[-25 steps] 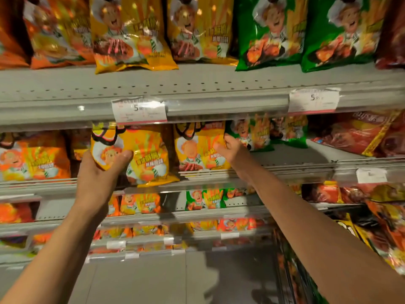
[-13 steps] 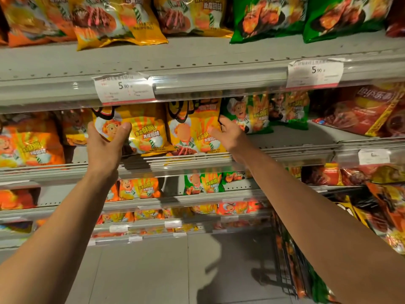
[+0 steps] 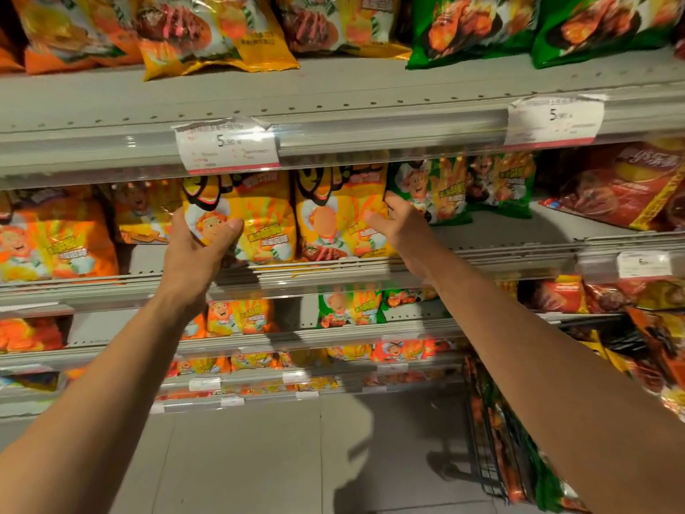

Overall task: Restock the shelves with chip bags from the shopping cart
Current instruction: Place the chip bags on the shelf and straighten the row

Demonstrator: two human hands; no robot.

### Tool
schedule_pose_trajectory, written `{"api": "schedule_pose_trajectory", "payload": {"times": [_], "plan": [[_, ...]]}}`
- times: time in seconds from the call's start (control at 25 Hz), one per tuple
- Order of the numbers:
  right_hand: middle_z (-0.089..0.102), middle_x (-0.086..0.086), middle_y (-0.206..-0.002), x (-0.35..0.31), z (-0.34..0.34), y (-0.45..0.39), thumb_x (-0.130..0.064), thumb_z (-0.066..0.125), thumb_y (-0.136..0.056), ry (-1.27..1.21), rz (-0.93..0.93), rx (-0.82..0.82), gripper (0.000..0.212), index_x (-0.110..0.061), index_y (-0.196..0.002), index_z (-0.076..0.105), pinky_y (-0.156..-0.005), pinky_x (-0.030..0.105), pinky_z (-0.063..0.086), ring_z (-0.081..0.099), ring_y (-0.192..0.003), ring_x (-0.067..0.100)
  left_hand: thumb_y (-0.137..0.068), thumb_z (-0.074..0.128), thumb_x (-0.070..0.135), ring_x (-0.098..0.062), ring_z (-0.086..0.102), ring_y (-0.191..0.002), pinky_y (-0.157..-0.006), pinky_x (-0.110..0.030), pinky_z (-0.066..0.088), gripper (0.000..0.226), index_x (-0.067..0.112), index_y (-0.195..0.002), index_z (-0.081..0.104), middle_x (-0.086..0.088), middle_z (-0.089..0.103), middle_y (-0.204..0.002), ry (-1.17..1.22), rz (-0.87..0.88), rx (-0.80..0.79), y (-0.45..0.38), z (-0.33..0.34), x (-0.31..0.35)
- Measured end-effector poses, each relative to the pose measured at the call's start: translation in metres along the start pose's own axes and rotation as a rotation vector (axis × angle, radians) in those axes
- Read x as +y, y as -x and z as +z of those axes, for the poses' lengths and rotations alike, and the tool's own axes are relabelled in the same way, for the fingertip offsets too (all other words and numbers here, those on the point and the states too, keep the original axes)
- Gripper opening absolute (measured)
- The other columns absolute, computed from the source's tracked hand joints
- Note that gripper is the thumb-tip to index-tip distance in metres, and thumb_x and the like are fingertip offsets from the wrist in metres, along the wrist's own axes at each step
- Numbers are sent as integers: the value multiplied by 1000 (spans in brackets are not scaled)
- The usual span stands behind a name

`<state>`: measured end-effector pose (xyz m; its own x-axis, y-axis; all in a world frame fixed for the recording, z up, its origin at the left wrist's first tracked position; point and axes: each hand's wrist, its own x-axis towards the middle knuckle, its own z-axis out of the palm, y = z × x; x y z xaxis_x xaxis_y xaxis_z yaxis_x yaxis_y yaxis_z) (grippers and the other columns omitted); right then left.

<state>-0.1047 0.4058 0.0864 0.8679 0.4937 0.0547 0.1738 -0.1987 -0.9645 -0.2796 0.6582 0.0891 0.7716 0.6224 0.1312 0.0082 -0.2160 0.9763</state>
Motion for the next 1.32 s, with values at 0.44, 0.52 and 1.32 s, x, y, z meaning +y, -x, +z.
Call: {"api": "schedule_pose_trajectory", "payload": {"times": [0.44,0.52,1.32], "plan": [[64,18,-103,-9,17,12,-25,52,-102,244,58,113,30,-5,-124,52,-63,26,33,62,-94,32,-77,64,76,-15,63,-83,-77,-23,56,64,17,-103,64,0,65,-88,-127,-18,-83,-28,-5,-29],[62,22,-123,-9,18,10,-29,50,-102,300,92,115,46,-6,-141,42,-79,32,39,59,-115,38,-80,59,80,-17,63,-79,-76,-34,55,61,20,-92,64,4,66,-83,-223,-38,-98,-32,-15,-36],[52,28,-122,-1,27,21,0,63,-89,385,-120,288,50,16,-133,44,-100,40,42,50,-115,37,-91,72,43,4,64,-86,-73,-16,52,46,23,-124,48,13,63,-103,-182,-32,40,-3,2,-18]]}}
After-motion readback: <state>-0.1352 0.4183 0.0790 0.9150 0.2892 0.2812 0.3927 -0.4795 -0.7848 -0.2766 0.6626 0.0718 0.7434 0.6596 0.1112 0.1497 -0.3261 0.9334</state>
